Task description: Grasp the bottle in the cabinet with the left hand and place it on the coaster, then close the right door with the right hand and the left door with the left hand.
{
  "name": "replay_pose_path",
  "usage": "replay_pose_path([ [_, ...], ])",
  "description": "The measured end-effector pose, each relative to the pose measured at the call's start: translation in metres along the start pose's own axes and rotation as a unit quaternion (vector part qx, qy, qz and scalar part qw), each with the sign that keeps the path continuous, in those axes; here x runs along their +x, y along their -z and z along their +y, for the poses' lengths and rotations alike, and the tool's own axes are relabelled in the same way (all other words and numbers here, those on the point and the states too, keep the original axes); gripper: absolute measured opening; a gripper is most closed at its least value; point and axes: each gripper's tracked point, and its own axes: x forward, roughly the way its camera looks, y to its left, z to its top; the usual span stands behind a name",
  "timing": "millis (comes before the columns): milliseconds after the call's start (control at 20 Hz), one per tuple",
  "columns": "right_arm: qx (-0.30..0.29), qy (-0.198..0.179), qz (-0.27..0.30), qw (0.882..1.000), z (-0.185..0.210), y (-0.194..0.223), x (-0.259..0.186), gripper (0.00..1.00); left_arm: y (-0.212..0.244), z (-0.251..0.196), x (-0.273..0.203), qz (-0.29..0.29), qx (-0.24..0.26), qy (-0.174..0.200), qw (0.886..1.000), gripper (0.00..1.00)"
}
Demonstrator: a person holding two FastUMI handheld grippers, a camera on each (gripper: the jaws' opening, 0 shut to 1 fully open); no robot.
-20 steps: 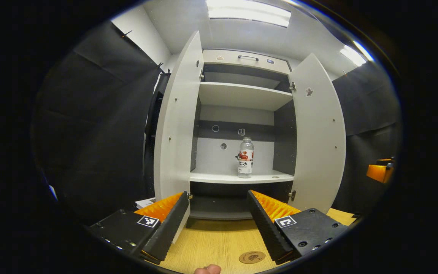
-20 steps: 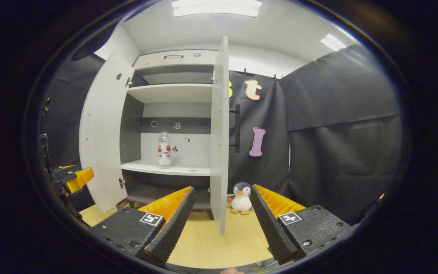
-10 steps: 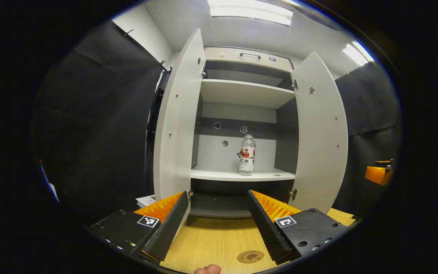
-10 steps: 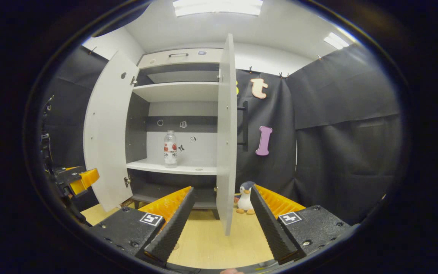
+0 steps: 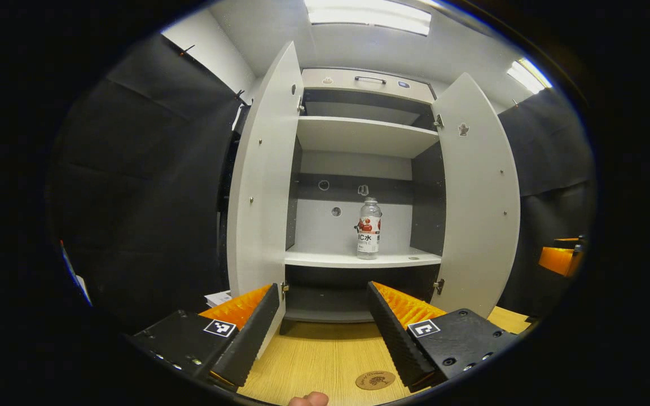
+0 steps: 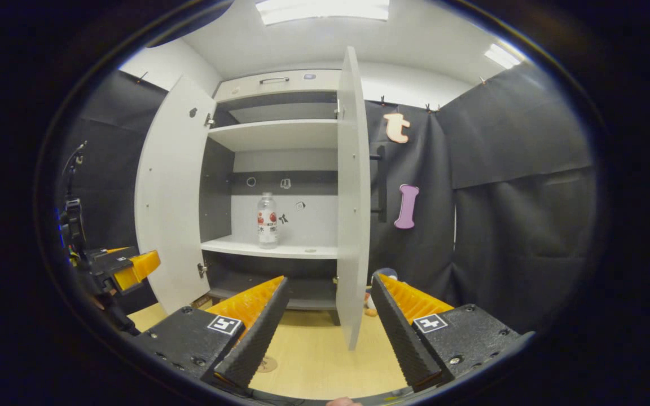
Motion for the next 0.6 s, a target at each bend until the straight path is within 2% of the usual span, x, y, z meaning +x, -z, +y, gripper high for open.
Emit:
replay_pose_path([
  [300, 0.004, -0.006, 0.003, 1.000, 0.000, 0.003, -0.003, 0.96, -0.008, -0.009, 0.013, -0.005, 0.003, 0.009, 1.000, 0.94],
  [500, 0.006, -0.006, 0.004, 1.000, -0.002, 0.005, -0.004, 0.96, -0.015, -0.028, 0.030, -0.008, -0.004, 0.030, 1.000, 0.94],
  [550, 0.008, -0.005, 0.003, 1.000, -0.002, 0.005, -0.003, 0.96, -0.018, -0.035, 0.038, -0.009, -0.004, 0.038, 0.999, 0.99],
  [600, 0.010, -0.005, 0.004, 1.000, -0.003, 0.006, -0.003, 0.96, -0.022, -0.040, 0.048, -0.012, -0.003, 0.043, 0.999, 0.95],
])
